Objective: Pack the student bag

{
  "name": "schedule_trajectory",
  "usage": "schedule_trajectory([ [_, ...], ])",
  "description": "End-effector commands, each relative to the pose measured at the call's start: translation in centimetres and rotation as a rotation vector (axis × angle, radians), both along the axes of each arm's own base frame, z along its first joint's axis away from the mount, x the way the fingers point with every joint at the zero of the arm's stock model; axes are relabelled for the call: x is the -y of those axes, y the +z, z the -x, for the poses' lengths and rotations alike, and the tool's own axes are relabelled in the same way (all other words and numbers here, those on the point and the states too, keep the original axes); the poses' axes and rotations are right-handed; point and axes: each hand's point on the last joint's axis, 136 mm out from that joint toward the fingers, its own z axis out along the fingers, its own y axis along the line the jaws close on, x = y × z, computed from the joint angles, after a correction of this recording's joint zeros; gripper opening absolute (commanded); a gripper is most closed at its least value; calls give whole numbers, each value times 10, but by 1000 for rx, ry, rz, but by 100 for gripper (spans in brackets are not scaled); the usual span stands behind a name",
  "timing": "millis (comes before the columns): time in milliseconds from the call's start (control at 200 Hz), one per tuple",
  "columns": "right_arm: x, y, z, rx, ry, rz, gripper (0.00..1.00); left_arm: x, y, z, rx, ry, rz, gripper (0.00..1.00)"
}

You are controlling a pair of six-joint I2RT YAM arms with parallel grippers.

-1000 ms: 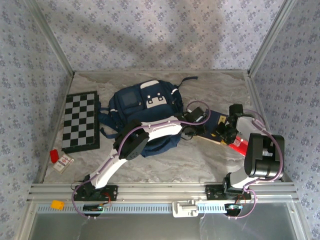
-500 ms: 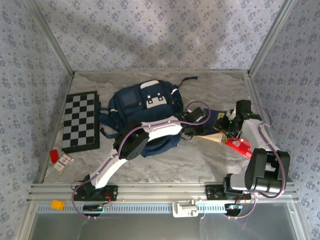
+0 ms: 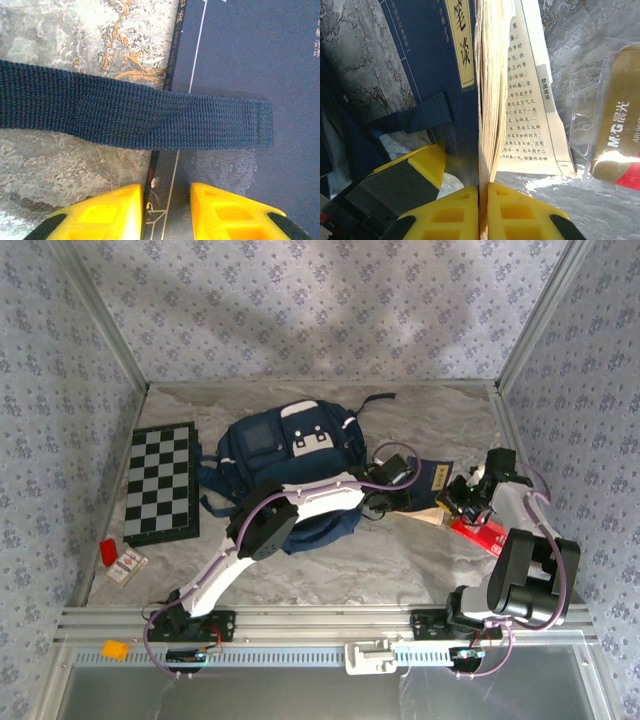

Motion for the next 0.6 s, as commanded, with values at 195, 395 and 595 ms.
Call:
schedule_trajectory([
  [195,-9,13,0,35,-5,-81,0,-2,22,1,-8,-26,8,37],
  [395,-7,46,-8,126,-20,-37,0,-12,80,-9,50,-34,74,47],
  [595,-24,97,-19,248,18,22,0,-58,138,-15,111,16,133,56],
])
